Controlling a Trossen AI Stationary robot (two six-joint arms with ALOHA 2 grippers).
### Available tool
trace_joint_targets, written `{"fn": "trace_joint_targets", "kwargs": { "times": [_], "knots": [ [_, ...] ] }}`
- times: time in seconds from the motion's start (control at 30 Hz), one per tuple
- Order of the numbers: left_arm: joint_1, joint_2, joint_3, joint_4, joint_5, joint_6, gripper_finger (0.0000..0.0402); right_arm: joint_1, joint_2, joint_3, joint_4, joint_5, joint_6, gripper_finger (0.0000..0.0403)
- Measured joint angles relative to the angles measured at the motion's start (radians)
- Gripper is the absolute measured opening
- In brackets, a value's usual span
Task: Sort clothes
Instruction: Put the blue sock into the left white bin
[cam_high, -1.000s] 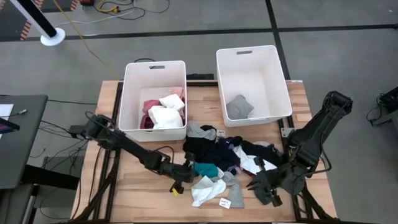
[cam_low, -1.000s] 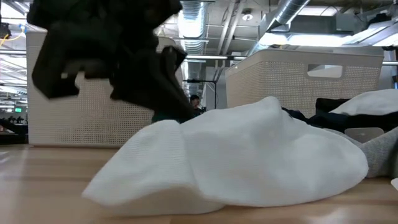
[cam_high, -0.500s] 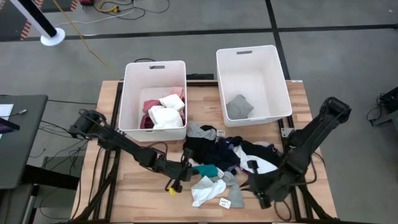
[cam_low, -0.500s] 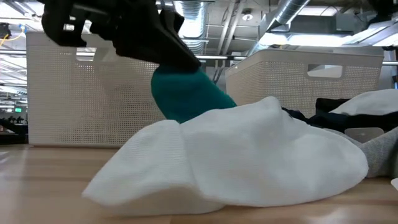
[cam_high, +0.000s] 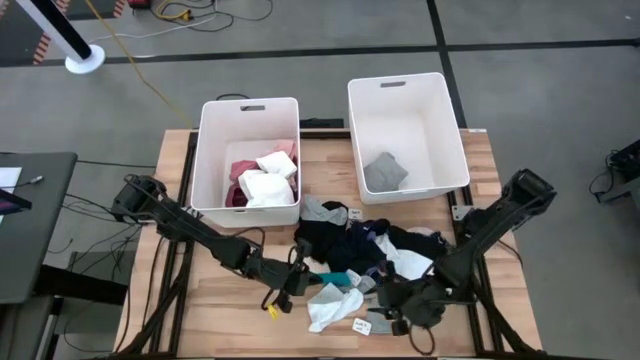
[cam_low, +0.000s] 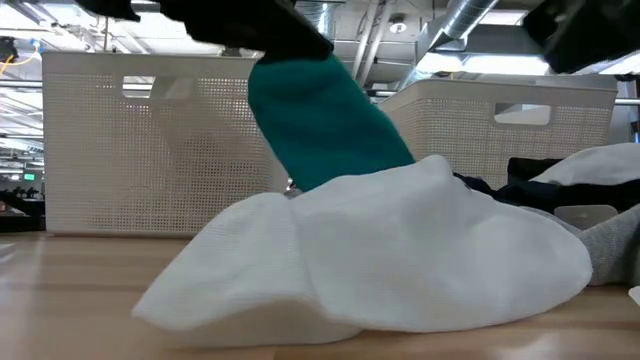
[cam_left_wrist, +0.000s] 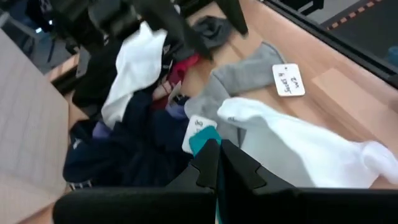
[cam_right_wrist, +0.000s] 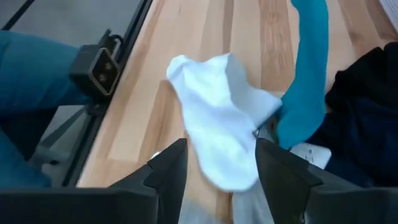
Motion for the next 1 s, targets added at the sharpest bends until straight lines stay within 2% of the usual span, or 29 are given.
{"fn": "trace_joint_targets", "kwargs": {
  "times": [0.13, 0.53, 1.0],
  "knots": [
    [-0.003, 0.000, 0.028, -0.008, 0.004, 0.025, 0.0001, -0.034, 0.048, 0.000, 0.071, 0.000, -0.035, 0.0207],
    [-0.004, 0.000, 0.067, -0.060, 0.006, 0.031, 0.0001, -0.086, 0.078, 0.000, 0.147, 0.098, -0.130, 0.0157],
    [-0.004, 0.000, 0.067, -0.051, 0.006, 0.050, 0.0001, -0.134, 0.077, 0.000, 0.163, 0.099, -0.151, 0.0154]
  ]
}}
